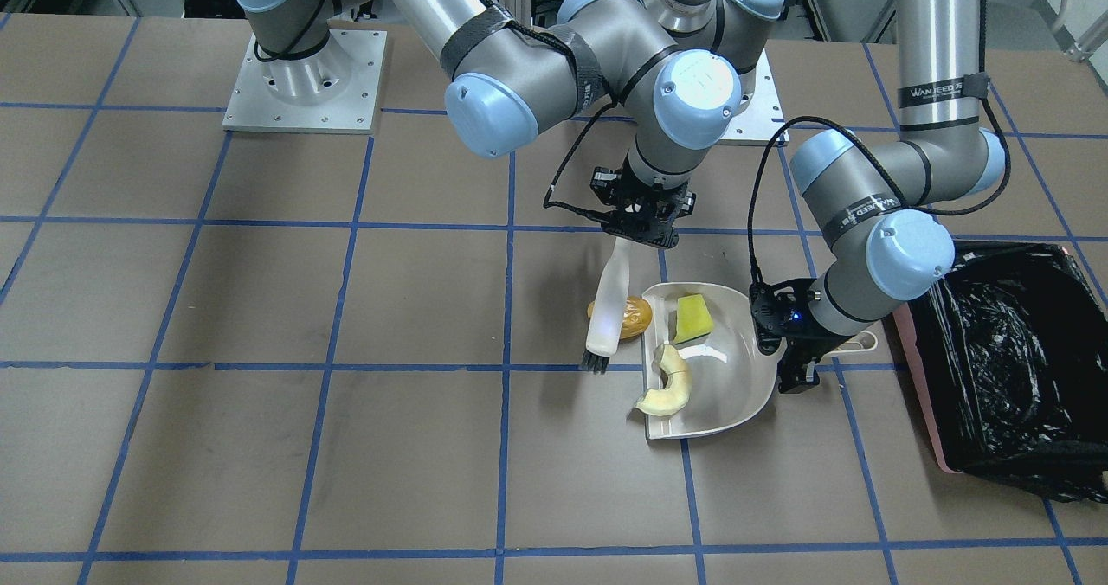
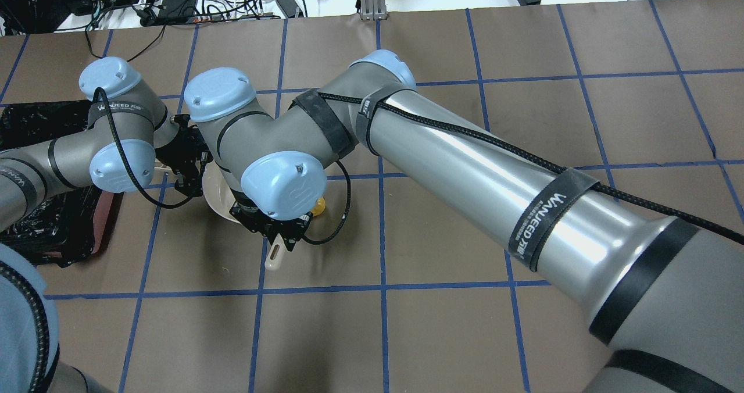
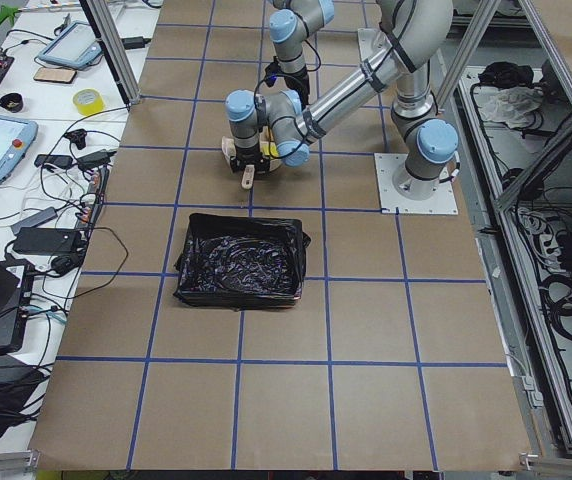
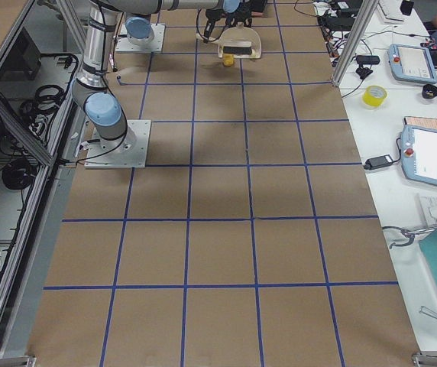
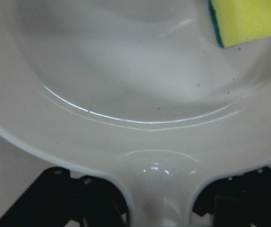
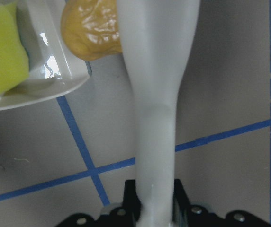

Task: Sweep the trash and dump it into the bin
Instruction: 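Push the potato into the dustpan held by the left gripper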

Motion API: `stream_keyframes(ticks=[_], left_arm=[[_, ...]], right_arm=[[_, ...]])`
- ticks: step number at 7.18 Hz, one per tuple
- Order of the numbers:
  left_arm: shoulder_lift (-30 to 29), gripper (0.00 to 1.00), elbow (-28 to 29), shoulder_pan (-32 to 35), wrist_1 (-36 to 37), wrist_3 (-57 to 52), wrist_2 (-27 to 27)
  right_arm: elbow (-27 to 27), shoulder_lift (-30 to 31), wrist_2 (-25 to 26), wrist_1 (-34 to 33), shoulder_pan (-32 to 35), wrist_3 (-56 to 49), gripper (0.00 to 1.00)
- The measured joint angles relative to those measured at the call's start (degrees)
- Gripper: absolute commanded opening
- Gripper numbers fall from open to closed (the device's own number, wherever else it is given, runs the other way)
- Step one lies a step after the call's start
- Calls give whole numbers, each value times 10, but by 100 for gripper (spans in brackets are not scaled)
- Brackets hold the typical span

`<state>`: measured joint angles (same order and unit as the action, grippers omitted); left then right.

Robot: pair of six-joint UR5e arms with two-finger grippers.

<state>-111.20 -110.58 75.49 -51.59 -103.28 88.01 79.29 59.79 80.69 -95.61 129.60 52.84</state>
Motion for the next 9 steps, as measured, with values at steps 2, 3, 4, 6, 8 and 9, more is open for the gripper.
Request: stream_keyframes(ticks=[2,3,4,6,8,9], left_arm=[[-2,0,0,0,-1,11,1],[-2,0,-1,0,-1,19,1],[-2,0,-1,0,-2,23,1],[-2,0,-1,0,-2,25,0],[-2,0,-1,0,-2,25,-1],[-2,0,-1,0,-2,24,-1]], right_arm=[[65,27,-1,-1,-2,-45,0],[90,31,-3,-15,-2,-55,0],[104,30,-6,-33,-2,-62,0],[109,15,-9,-62,-2,-71,0],[97,-5,-17,-80,-1,-68,0],[74,-20,-34,-82,-1,-56,0]])
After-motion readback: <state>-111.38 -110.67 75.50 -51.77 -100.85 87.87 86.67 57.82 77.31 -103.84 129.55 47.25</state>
